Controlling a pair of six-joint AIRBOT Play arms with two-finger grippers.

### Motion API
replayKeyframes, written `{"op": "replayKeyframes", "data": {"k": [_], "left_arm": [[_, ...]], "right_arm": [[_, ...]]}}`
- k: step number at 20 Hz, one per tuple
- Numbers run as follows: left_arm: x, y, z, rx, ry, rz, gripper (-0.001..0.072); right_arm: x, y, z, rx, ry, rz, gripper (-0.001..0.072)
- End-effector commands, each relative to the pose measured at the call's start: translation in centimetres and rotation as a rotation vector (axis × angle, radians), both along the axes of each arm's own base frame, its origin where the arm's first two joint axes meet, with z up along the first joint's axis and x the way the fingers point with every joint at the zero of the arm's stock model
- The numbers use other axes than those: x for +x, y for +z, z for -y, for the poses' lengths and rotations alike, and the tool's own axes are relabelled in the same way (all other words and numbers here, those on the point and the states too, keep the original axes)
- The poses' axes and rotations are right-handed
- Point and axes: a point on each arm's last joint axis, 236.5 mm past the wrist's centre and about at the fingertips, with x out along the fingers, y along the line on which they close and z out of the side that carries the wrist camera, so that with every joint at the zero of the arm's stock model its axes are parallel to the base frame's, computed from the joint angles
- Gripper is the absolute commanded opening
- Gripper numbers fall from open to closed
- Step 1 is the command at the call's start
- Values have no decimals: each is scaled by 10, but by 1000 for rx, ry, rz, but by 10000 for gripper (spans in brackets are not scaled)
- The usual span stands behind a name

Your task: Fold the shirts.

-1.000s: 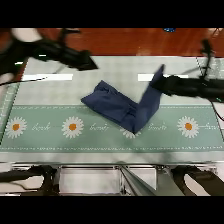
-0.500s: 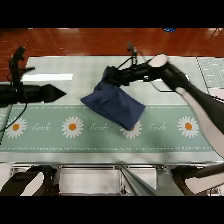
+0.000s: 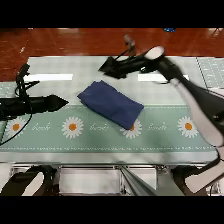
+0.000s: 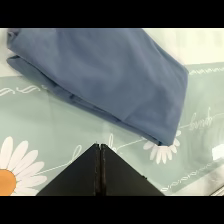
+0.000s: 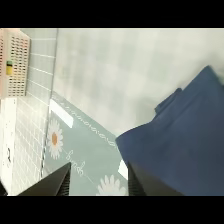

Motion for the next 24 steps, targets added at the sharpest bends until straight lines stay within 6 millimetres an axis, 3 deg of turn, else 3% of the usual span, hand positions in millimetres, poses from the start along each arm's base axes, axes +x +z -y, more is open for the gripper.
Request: {"op": "replayKeyframes", "data": {"k": [1, 4, 5, 6, 9, 11, 13, 18, 24], "left_arm": [[2, -1, -1, 0, 11, 4, 12], [2, -1, -2, 1, 13, 6, 12], [2, -1, -2, 1, 13, 6, 12], [2, -1, -2, 1, 13, 6, 12], [2, -1, -2, 1, 13, 6, 12], [2, -1, -2, 1, 12, 6, 12], [2, -1, -1, 0, 12, 5, 12], [1, -1, -1, -1, 10, 3, 12], [2, -1, -1, 0, 11, 3, 12]], "right_arm": [[-29, 39, 102, -240, 44, 54, 407], [-68, 31, 246, -769, -239, 71, 407], [-83, 23, 275, -823, -375, 60, 408], [-100, 9, 285, -790, -497, 53, 408], [-142, -65, 256, -510, -671, -69, 408], [-164, -113, 231, -399, -677, -199, 408], [-174, -144, 210, -366, -643, -271, 408], [-162, -179, 160, -295, -543, -365, 409], [-142, -186, 105, -178, -349, -435, 395]]}}
